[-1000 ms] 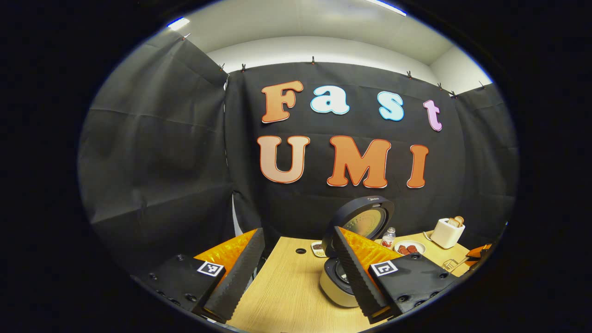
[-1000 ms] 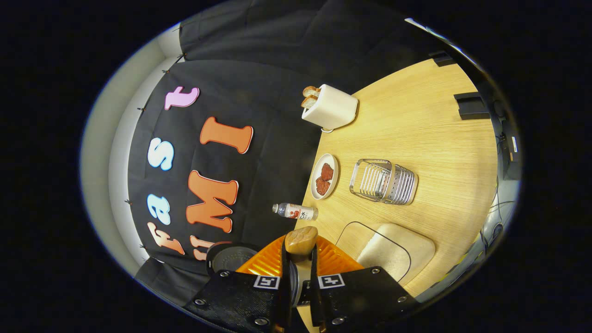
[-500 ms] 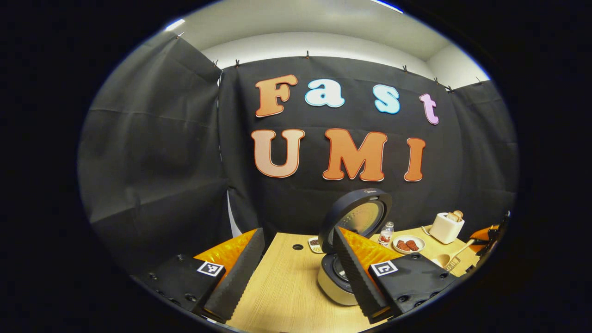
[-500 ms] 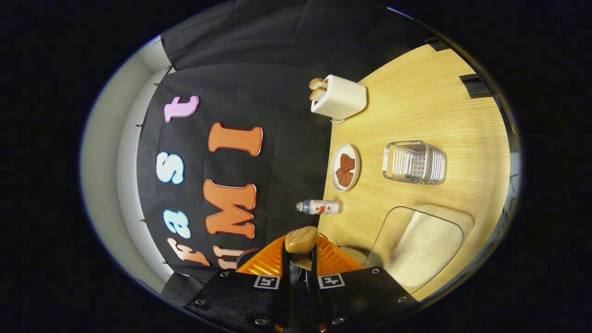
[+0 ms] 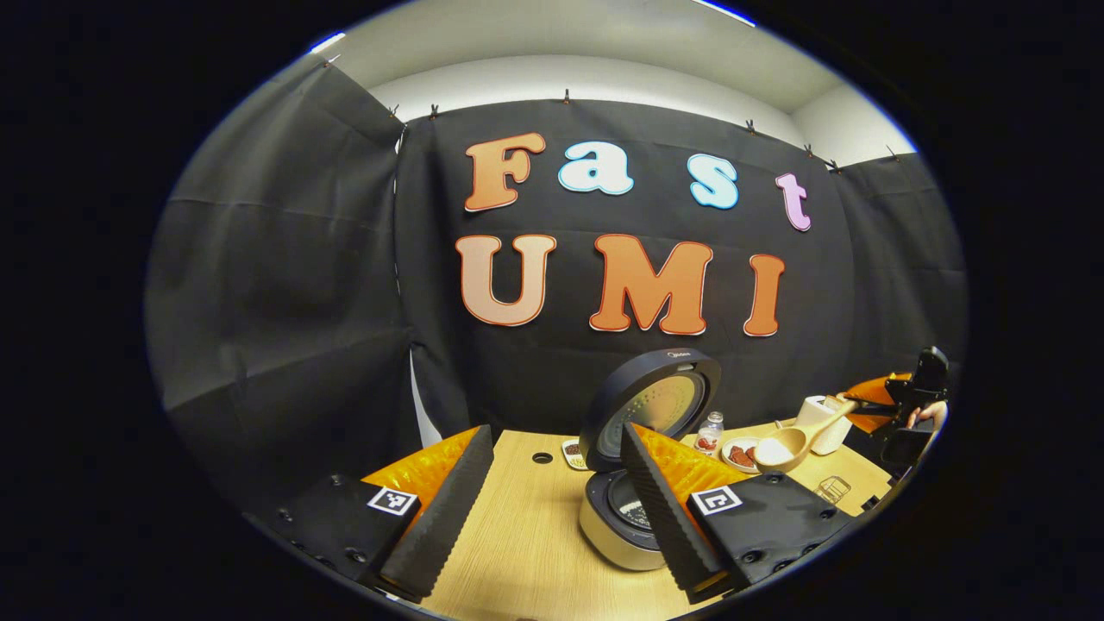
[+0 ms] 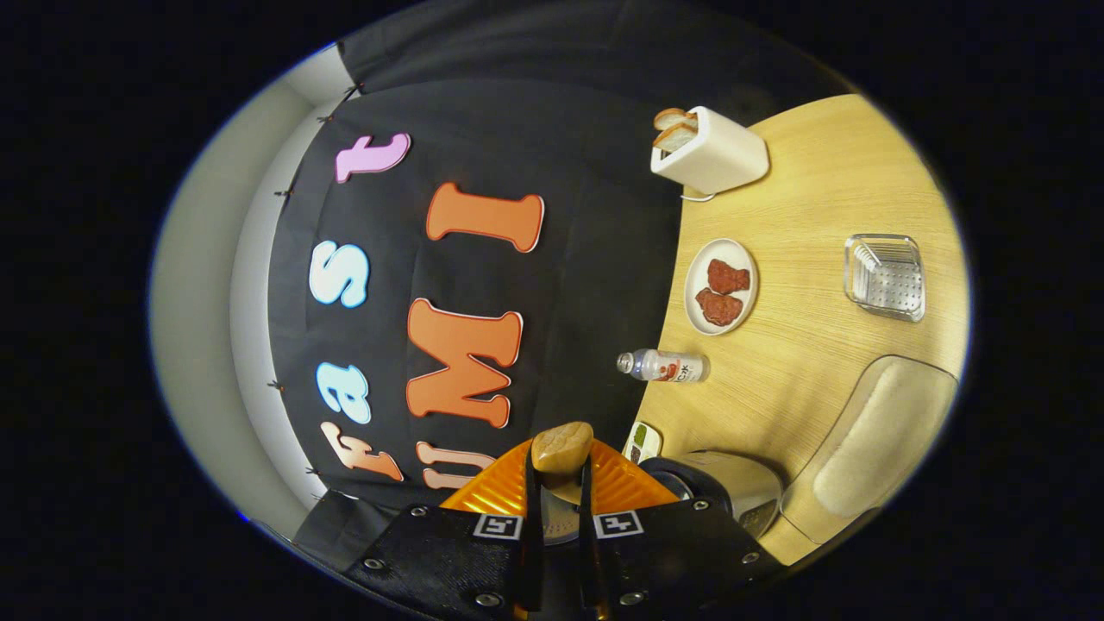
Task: Close the left gripper, press the button to open the rice cooker; take a wooden spoon from the chopstick holder with the right hand, scoop a spoonful of rice and pour it into the rice cooker, then put the wooden spoon back into the chopstick holder.
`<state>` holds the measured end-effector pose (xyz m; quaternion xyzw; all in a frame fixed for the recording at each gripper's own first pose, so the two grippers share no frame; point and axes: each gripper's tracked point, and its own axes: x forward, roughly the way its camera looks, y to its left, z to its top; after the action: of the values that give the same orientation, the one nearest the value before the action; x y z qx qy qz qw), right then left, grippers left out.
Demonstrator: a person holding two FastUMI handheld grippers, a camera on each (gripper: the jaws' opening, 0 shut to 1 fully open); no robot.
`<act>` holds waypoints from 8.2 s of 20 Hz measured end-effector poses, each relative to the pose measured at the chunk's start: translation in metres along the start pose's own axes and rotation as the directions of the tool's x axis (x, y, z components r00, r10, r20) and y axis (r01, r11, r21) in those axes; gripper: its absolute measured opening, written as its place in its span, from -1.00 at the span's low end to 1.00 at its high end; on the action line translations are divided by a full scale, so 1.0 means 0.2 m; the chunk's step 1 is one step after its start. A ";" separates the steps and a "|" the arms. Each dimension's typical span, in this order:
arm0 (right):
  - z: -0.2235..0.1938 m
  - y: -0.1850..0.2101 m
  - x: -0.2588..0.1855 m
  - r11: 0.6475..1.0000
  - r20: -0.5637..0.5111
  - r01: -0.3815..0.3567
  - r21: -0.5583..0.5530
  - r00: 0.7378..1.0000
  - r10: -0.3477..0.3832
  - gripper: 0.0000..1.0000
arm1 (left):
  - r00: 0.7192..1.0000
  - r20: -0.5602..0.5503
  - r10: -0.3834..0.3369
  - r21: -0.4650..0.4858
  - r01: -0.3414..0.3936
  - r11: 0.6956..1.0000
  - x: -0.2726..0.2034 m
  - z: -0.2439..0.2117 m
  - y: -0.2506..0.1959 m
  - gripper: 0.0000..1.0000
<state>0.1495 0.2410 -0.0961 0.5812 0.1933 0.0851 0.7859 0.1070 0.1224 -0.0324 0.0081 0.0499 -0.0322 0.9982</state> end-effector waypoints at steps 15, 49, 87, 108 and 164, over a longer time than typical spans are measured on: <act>-0.29 0.14 0.36 0.923 -0.029 0.014 -0.383 0.999 -0.028 -0.68 | 0.999 0.003 0.041 0.003 -0.041 0.999 0.07 0.00 0.15 0.96; -0.65 0.31 0.35 0.479 -0.124 -0.134 -0.867 0.991 0.053 -0.69 | 0.997 0.017 0.071 -0.001 -0.071 0.997 0.10 0.02 0.17 0.97; 0.30 0.09 -0.08 0.396 0.052 0.039 -0.918 0.998 0.023 -0.68 | 0.993 0.072 0.098 -0.010 -0.097 0.995 0.10 0.13 -0.06 0.96; 0.71 -0.90 -0.18 0.539 0.050 0.156 -0.828 0.977 -0.207 -0.68 | 0.989 0.056 0.135 0.021 -0.136 0.990 -0.03 0.14 -0.37 1.00; 1.23 -0.14 -0.59 0.352 0.296 0.303 -0.885 0.952 -0.075 0.87 | 0.991 -0.121 0.062 0.022 -0.060 0.998 1.21 0.05 -0.85 0.97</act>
<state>0.1393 -0.0270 -0.0373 0.0227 0.0975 0.0266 0.9946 0.3382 -0.0628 -0.0482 0.0206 0.1101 -0.0018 0.9937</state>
